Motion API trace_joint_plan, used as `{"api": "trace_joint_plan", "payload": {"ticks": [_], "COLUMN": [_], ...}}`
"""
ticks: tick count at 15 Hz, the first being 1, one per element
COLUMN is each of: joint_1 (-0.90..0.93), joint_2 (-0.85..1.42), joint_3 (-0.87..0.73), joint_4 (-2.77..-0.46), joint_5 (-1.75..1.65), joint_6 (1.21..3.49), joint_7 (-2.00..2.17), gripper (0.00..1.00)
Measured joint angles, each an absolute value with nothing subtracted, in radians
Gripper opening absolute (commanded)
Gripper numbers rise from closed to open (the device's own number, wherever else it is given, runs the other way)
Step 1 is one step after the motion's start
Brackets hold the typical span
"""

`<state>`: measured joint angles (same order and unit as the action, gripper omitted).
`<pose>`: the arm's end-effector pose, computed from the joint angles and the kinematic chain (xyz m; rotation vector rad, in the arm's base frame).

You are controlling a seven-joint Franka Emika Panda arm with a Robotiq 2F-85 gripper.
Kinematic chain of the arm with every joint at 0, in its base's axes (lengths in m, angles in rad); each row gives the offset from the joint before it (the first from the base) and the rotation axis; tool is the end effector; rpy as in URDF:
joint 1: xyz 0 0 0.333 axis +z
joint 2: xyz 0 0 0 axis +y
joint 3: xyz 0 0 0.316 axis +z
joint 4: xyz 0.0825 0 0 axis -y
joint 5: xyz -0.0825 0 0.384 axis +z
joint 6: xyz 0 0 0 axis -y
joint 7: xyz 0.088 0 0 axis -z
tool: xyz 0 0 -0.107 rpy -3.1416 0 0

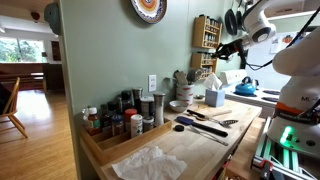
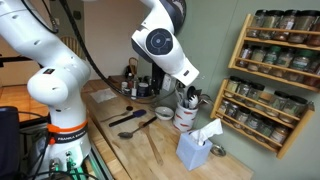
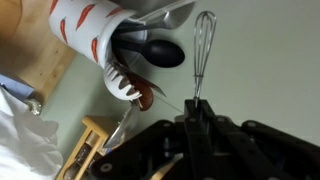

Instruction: Hang the whisk on the hook on the spice rack

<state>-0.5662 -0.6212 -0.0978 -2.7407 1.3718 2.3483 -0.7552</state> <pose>0.3007 -0.2159 0.4336 -2.0082 0.9097 -1.0207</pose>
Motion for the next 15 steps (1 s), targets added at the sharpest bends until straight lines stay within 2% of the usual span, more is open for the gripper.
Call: {"api": "trace_joint_plan", "payload": {"ticks": [6,7,15], "joint_1": [-0.483,-0.483,-0.357], "joint_2": [-0.630,-0.630,-0.618], "joint_3": [-0.077,-0.078,-0.107], "joint_4": [-2.743,-2.743,-2.703], "joint_5": [1.385,1.385,1.430], "joint_6": [2.430,2.430,2.491], "joint_7": [-0.755,-0.755,-0.759], "gripper": [0.07,0.02,0.02]}}
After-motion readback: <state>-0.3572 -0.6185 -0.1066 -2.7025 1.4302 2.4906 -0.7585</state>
